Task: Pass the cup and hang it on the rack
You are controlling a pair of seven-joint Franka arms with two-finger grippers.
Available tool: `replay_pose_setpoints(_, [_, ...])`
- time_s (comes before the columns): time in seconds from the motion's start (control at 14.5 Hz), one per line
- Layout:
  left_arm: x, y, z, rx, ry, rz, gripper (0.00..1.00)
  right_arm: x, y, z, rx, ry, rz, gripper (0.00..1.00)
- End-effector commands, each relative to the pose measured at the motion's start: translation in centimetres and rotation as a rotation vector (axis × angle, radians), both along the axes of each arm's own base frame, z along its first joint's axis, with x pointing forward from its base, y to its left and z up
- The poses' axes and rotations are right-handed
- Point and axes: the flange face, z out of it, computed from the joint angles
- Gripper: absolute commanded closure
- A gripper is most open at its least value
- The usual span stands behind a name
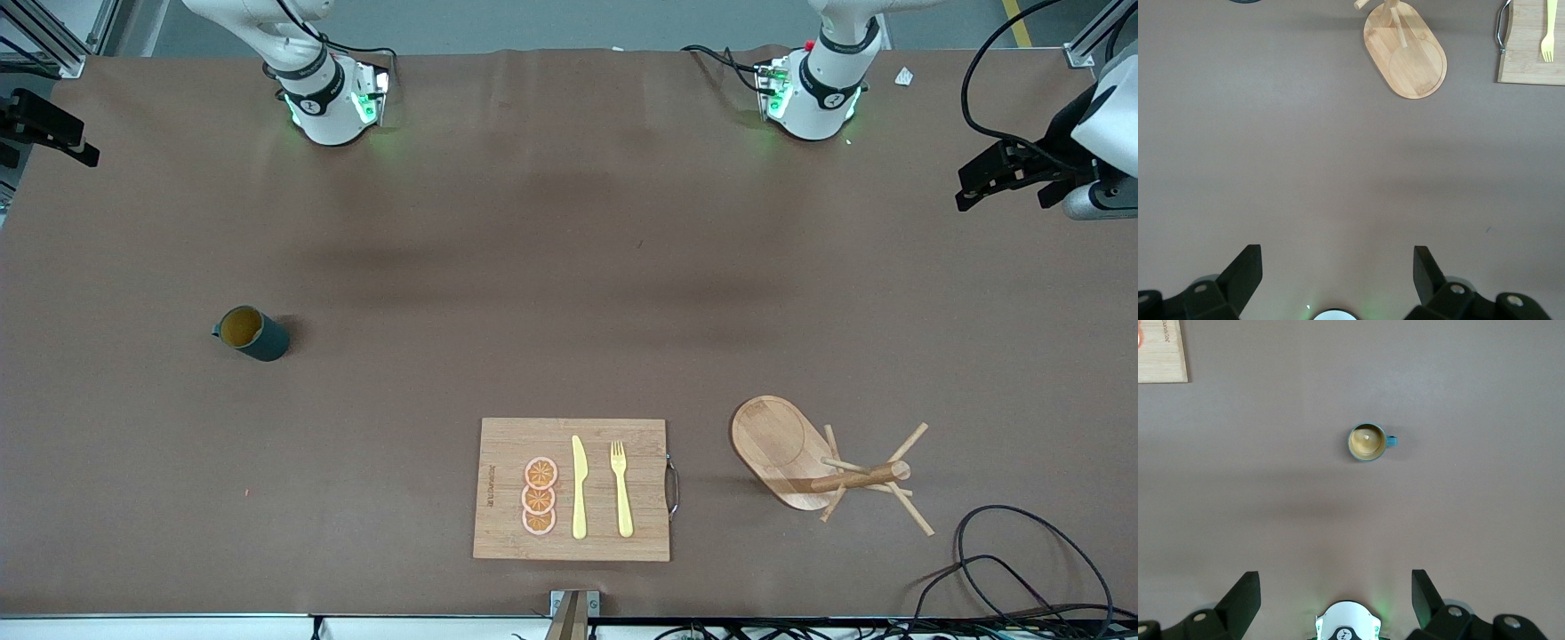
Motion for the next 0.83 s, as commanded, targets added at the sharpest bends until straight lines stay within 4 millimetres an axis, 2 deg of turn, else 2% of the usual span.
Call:
replay_pose_setpoints(0.0, [0.3, -0.1, -0.3, 0.018, -0.008, 0.003, 0.0, 0.2, 0.8, 0.1, 0.011, -0.008, 0.018, 0.0])
replay_pose_setpoints(0.55, [0.3, -0.1, -1.1, 0.019, 0.0, 0.003, 0.0, 0.4, 0.5, -0.2, 0.011, 0.001, 0.009, 0.0])
replay_pose_setpoints(0.62, [0.3, -0.1, -1.1, 0.02, 0.0, 0.003, 0.0, 0.7, 0.3, -0.5, 0.01, 0.009, 0.004, 0.0])
replay_pose_setpoints(0.76, [0.3, -0.1, -1.0, 0.018, -0.004, 0.003, 0.0, 2.8, -0.1, -4.0, 0.012, 0.073, 0.002, 0.0])
